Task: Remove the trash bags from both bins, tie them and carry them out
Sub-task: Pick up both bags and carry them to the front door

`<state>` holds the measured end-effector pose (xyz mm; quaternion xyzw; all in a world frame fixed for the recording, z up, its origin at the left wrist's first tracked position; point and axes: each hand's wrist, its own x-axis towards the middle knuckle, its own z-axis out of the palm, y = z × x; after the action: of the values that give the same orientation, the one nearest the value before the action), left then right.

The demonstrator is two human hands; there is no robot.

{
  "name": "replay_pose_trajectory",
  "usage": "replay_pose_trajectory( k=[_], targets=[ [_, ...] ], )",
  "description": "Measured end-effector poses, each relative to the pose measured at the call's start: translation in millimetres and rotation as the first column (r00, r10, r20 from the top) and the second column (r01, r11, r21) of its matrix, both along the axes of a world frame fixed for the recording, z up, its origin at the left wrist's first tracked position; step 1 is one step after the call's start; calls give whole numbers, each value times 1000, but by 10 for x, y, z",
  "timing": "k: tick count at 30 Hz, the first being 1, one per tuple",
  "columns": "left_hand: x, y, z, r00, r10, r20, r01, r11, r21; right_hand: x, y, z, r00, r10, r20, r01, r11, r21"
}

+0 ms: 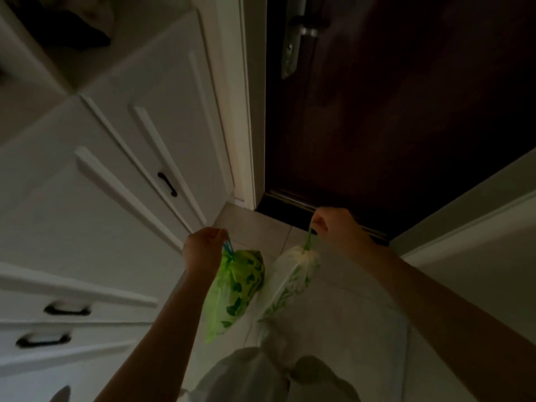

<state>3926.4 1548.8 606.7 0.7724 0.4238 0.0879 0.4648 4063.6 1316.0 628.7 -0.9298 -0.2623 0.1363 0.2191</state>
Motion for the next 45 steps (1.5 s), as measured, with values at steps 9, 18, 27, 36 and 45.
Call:
replay_pose_trajectory(
  k=[9, 18, 27, 36, 45],
  targets=[
    [1324, 224, -243, 983, 163, -82, -169, 983, -67, 1491, 341, -383, 989, 61, -132, -60, 998, 12],
    [2211, 409, -665, 916, 384, -117, -397, 910, -117, 2814, 608, -891, 929, 290, -230, -299, 954, -3],
    [2586, 542, -1207, 769, 636, -73, -608, 691, -392, 3543, 914, -1594, 935, 102, -338, -110, 994, -6],
    [2980, 746, -1892, 740, 669, -61, -613, 635, -471, 3985, 1217, -2339, 921, -55, -386, 86, 994, 64],
    [3291, 968, -2554, 654, 754, -60, -671, 541, -507, 4172, 1557, -3011, 876, -166, -453, 225, 971, 78]
  ],
)
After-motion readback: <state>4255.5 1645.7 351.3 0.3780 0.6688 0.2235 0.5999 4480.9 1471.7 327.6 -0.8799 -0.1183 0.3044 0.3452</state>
